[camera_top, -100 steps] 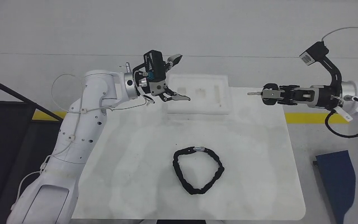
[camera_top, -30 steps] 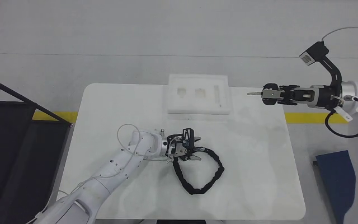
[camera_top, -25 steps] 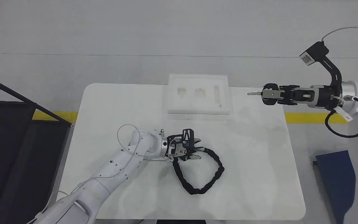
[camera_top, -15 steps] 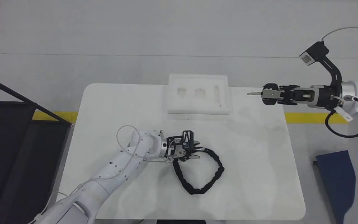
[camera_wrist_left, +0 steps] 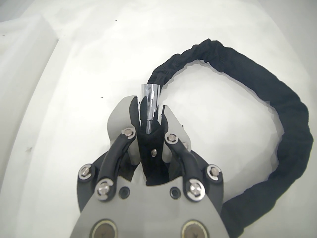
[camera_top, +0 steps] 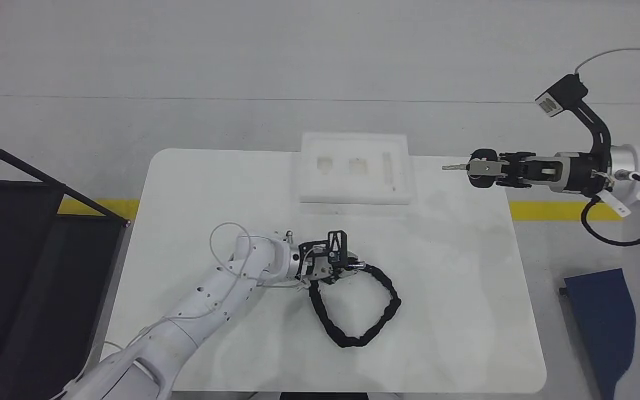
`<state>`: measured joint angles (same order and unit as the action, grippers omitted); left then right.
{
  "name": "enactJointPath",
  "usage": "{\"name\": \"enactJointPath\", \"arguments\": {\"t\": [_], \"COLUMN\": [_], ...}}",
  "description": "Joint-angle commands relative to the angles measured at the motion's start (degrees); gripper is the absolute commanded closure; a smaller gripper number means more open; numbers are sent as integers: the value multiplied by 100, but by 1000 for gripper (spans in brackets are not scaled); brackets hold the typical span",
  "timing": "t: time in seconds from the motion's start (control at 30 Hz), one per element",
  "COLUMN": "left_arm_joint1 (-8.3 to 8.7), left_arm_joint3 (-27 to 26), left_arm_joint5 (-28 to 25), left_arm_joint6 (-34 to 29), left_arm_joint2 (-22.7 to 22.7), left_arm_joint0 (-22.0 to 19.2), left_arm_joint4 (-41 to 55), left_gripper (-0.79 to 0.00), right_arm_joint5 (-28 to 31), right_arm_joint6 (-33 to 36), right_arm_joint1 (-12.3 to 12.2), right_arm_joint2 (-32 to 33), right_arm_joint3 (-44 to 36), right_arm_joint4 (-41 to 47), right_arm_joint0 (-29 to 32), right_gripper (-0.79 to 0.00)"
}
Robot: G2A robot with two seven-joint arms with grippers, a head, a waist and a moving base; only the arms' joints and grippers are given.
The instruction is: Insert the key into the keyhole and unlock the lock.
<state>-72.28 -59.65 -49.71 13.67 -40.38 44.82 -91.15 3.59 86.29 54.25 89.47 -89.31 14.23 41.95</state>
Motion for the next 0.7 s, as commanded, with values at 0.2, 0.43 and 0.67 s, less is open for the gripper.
{"name": "enactJointPath", "arguments": {"t": [0.2, 0.43, 0.67], "left_arm_joint1": [-37, 9, 112], "left_arm_joint3": [14, -289, -864], "left_arm_joint5": [-23, -262, -674], "left_arm_joint6": [-43, 139, 585], "left_arm_joint2": [-47, -204, -522], "left_arm_joint0": [-41, -106, -153], "left_arm_joint4": [227, 311, 505], "left_gripper": [0, 0, 0], "right_arm_joint5": [0, 0, 0], "right_arm_joint6": [0, 0, 0], "right_arm_joint1": [0, 0, 0], "right_arm_joint2": [0, 0, 0], "right_arm_joint3": [0, 0, 0], "right_arm_joint4": [0, 0, 0], "right_arm_joint0": [0, 0, 0], "right_gripper": [0, 0, 0]}}
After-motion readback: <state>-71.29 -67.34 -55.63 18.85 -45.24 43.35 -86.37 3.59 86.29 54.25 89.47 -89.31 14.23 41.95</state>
